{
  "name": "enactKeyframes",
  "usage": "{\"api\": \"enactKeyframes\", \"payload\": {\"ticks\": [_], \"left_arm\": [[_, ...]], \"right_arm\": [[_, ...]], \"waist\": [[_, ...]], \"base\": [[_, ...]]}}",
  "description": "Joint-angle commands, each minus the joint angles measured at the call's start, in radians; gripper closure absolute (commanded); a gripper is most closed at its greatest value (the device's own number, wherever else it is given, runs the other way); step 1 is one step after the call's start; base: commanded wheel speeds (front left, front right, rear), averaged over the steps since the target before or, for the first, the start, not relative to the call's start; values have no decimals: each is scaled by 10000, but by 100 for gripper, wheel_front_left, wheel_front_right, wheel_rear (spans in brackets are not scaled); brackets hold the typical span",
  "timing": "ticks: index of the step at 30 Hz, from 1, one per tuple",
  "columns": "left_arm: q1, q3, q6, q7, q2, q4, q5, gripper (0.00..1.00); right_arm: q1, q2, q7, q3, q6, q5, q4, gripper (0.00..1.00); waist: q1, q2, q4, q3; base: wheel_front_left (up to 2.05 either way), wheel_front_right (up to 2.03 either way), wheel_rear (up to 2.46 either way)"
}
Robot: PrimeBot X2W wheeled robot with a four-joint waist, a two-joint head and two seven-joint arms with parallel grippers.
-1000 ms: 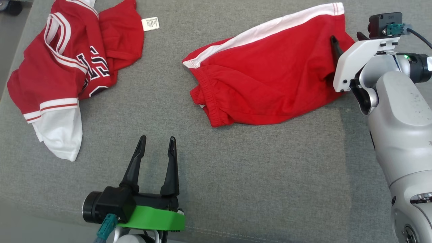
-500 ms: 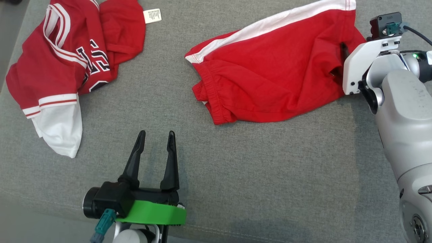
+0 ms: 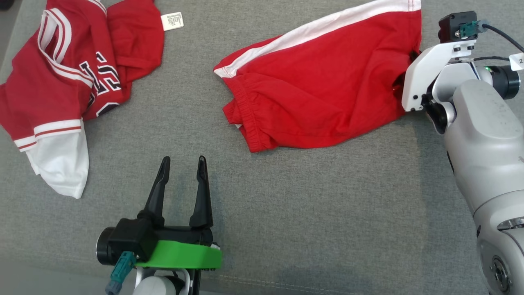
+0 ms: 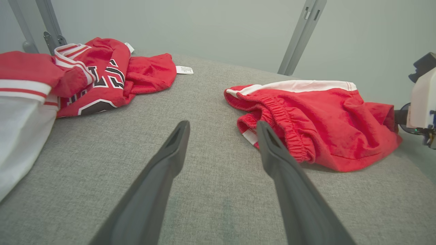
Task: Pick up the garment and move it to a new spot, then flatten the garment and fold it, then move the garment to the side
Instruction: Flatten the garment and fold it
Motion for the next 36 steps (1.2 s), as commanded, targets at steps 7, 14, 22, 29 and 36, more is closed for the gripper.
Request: {"api": "enactKeyframes", "payload": {"ticks": [7, 14, 22, 29, 36], "left_arm": [[154, 421, -125, -1, 0, 200, 88, 0], [527, 528, -308, 1, 3, 346, 286, 0], [1119, 727, -502, -1, 142, 382, 633, 0], [1294, 907, -596, -1, 157, 312, 837, 0], [1197, 1041, -664, -1, 106, 304, 923, 0]], "right_arm": [[1153, 221, -545, 456, -41, 1475, -172, 100], [2774, -54, -444, 1045, -43, 3410, -1275, 100], [4307, -717, -183, 1156, -43, 4741, -2234, 100], [4620, -1023, -635, 828, -41, 4794, -1968, 100], [4311, -956, -1039, 509, -41, 4696, -1567, 69]], "waist": [[0, 51, -1036, -879], [0, 51, -1744, -1701], [0, 51, -2145, -2176], [0, 51, -2123, -2099], [0, 51, -1985, -1924]], "base": [[0, 0, 0], [0, 0, 0], [0, 0, 0], [0, 0, 0], [0, 0, 0]]}}
